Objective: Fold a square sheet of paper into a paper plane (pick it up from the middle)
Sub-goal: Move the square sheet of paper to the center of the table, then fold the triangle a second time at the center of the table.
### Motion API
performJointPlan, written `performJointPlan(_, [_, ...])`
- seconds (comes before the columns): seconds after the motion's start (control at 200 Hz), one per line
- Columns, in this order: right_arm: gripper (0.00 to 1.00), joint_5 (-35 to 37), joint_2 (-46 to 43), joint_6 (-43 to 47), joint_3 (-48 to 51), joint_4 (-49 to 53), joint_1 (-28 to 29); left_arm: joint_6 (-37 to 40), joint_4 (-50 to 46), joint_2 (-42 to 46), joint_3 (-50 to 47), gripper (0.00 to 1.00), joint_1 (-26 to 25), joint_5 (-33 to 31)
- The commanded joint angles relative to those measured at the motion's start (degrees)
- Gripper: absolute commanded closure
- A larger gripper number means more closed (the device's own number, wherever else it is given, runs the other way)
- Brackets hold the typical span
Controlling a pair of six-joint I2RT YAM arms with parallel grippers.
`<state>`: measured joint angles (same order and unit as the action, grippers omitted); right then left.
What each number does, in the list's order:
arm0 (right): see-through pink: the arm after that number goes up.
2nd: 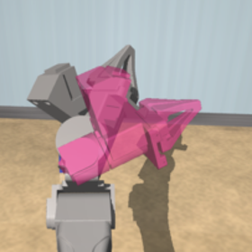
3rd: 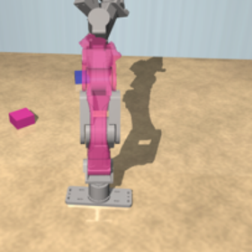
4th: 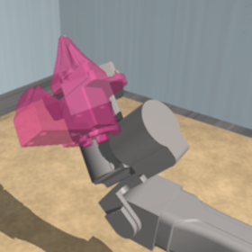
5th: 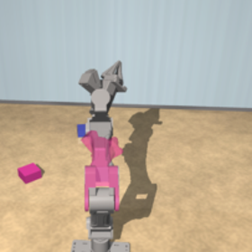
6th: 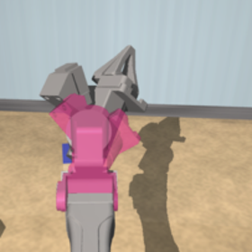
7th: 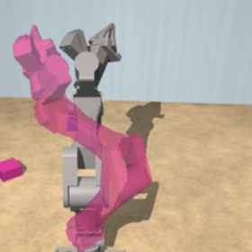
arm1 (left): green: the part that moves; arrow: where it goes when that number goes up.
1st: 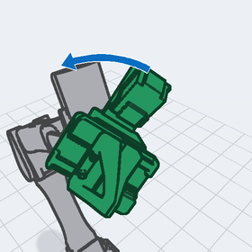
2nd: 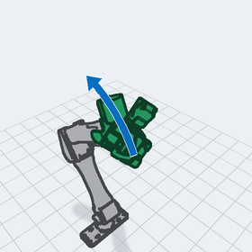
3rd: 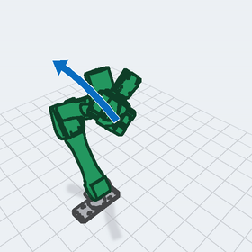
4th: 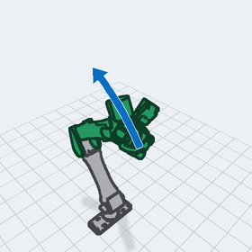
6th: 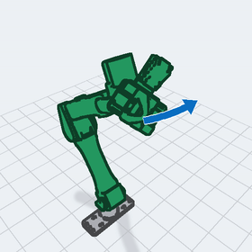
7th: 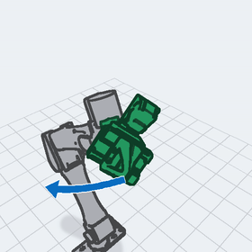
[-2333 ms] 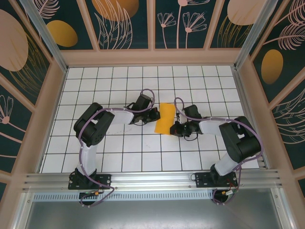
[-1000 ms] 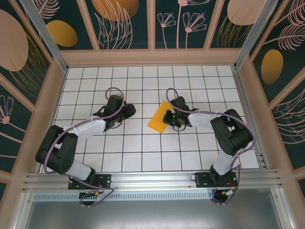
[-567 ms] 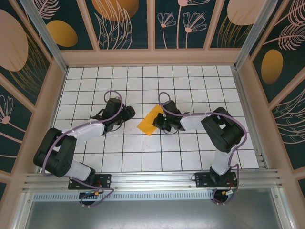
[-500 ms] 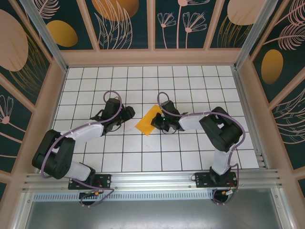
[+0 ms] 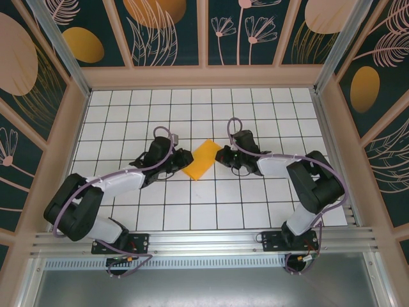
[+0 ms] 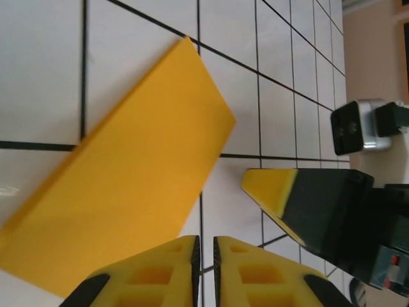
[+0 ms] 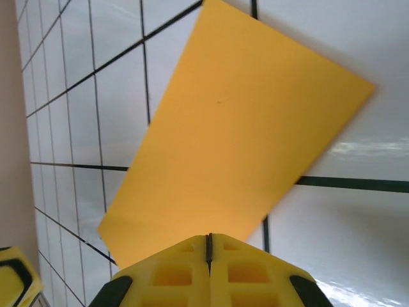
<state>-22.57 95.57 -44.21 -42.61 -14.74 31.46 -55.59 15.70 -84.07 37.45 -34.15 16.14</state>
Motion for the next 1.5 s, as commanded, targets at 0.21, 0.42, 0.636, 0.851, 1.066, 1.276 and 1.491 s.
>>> performJointPlan(0.21, [1.00,-7.6,6.0,3.5,-3.0,-3.9,0.6,-2.3,0.9,-9.1,6.0,0.97,-3.0,0.7])
performJointPlan(0.42, [1.00,-7.1,8.0,3.2,-3.9,-4.4,1.8,-3.2,3.8,-13.0,6.8,1.00,-3.2,4.0])
performJointPlan(0.636, [1.00,-5.5,9.5,3.4,-5.2,-2.1,1.9,-3.4,3.2,-16.8,7.0,1.00,-3.4,5.6])
performJointPlan(0.851, [1.00,-4.0,11.0,4.0,-6.7,0.5,1.9,-2.5,3.3,-17.3,7.4,1.00,-3.7,7.3])
performJointPlan(1.066, [1.00,-2.4,12.0,3.8,-7.5,2.6,2.1,-1.8,3.1,-18.4,8.2,1.00,-4.2,8.1])
performJointPlan(1.276, [1.00,-2.5,12.8,3.6,-8.0,3.0,2.2,-1.8,1.7,-20.5,8.6,1.00,-4.4,7.9])
performJointPlan(1.491, [1.00,-3.8,11.0,5.1,-8.0,2.2,2.3,-0.9,-2.0,-21.5,9.2,1.00,-4.4,5.2])
